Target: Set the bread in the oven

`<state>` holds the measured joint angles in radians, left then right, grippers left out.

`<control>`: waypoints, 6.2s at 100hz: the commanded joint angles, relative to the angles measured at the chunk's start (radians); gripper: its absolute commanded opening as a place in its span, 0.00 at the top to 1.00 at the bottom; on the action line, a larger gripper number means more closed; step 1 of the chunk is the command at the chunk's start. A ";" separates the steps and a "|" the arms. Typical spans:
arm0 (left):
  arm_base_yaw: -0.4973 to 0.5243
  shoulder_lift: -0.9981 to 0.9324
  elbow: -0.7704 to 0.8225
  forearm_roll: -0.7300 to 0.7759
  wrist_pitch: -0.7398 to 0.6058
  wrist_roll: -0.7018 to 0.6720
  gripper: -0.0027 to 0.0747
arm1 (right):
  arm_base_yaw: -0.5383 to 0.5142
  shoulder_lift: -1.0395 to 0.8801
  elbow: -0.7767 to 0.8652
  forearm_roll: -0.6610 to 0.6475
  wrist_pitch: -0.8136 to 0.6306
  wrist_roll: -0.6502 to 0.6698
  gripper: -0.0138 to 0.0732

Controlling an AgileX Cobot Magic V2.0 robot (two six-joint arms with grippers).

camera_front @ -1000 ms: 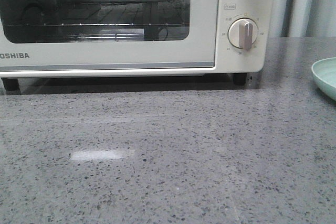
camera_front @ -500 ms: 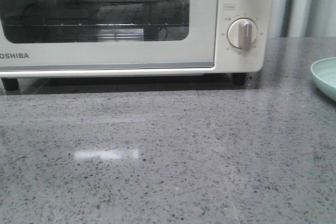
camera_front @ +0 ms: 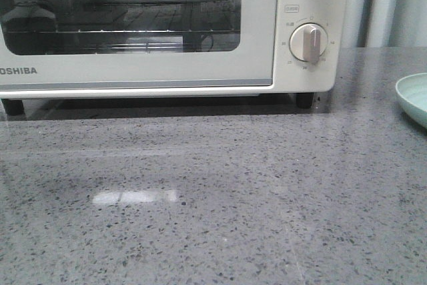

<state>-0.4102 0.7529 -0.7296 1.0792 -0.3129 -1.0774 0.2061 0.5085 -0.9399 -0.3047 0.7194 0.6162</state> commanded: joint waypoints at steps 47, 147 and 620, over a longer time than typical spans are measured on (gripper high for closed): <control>-0.023 0.005 -0.038 0.050 -0.006 -0.067 0.99 | 0.011 0.274 -0.317 0.137 0.224 -0.507 0.92; -0.023 0.333 -0.137 0.471 -0.002 -0.649 0.99 | 0.011 0.275 -0.318 0.022 0.239 -0.507 0.92; -0.023 -0.403 0.082 0.495 0.113 -0.582 0.99 | -0.017 0.420 -0.254 0.294 0.585 -0.790 0.93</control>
<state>-0.4301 0.3409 -0.6146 1.6160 -0.2201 -1.6592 0.1620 0.9899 -1.1729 -0.0372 1.2508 -0.0984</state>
